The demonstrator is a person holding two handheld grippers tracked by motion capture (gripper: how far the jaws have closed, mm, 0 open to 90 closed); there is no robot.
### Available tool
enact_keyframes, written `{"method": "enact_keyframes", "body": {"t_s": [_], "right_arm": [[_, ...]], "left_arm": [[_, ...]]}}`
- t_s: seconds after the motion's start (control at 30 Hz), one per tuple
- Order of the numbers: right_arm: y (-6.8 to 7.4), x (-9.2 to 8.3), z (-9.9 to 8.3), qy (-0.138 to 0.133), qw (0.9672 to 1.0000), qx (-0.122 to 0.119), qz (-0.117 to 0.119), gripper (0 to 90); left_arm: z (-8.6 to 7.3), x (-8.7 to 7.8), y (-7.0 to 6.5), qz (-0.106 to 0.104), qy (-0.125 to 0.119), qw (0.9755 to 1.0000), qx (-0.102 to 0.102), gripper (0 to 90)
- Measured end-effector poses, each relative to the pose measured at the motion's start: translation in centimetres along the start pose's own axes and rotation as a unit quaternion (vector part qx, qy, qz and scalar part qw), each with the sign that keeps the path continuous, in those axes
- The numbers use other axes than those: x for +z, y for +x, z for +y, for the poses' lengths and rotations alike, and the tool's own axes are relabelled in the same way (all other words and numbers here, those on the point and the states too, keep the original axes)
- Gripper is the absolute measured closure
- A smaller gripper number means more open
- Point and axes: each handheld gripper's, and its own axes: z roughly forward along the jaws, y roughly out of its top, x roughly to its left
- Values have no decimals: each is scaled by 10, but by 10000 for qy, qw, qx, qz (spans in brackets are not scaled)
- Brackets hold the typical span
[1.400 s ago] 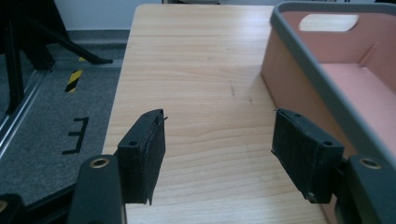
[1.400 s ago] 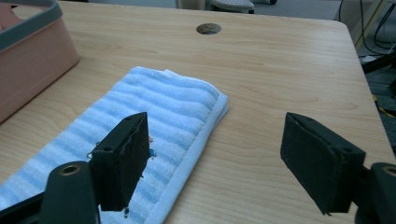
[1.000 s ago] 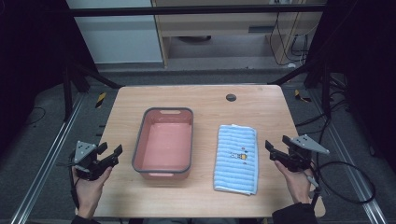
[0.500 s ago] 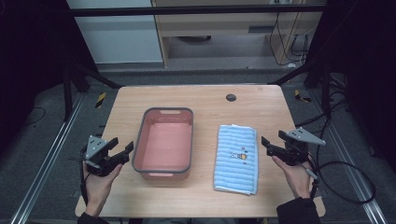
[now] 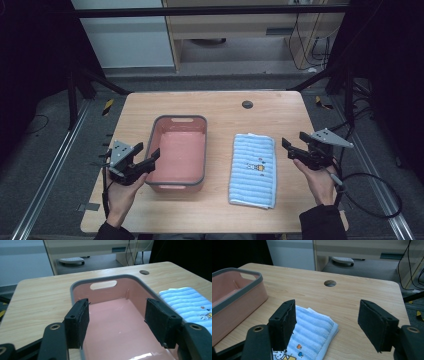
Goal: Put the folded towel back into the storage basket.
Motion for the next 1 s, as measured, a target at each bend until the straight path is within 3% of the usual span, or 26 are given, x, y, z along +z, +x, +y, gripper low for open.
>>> {"method": "enact_keyframes", "body": {"t_s": [0.5,0.93,1.0], "right_arm": [[-2,15,4,84,9999,-42,-48,319],[-9,24,4,101,9999,47,-86,307],[-10,28,4,121,9999,18,-97,311]], "left_arm": [[9,23,-47,-412,-17,9990,192,360],[7,42,-82,-706,145,9966,410,364],[6,46,-91,-826,159,9955,432,367]]}}
